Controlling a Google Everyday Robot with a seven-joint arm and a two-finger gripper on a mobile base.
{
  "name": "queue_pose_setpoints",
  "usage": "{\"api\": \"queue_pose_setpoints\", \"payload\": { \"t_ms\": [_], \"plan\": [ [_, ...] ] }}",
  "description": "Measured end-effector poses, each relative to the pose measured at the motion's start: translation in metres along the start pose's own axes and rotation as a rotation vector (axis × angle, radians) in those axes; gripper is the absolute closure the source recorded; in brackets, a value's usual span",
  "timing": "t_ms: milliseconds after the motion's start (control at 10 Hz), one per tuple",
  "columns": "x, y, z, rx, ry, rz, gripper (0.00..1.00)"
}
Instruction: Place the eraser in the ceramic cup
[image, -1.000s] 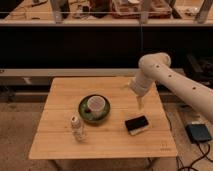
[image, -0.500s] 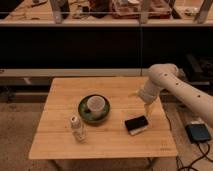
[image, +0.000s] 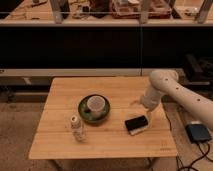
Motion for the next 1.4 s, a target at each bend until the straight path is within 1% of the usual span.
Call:
{"api": "queue_pose_setpoints", "payload": {
  "t_ms": [100,200,400,600,700,900,1000,1100,1200,1400],
  "plan": [
    [-0.002,0.000,0.004,0.015,-0.006,-0.002,0.20],
    [-0.001,0.005,0.009,0.021,0.001,-0.003,0.20],
    [0.002,0.015,0.019,0.003,0.025,0.002,0.20],
    [0.001,0.018,0.028,-0.016,0.035,0.004,0.21],
    [-0.001,0.017,0.032,-0.021,0.033,0.005,0.26],
    [-0.005,0.012,0.042,-0.031,0.027,0.001,0.45],
    [-0.006,0.010,0.044,-0.034,0.027,-0.001,0.52],
    [-0.005,0.008,0.046,-0.036,0.028,0.002,0.61],
    [-0.003,0.008,0.048,-0.038,0.029,0.006,0.67],
    [-0.001,0.008,0.050,-0.049,0.030,0.010,0.68]
  ]
}}
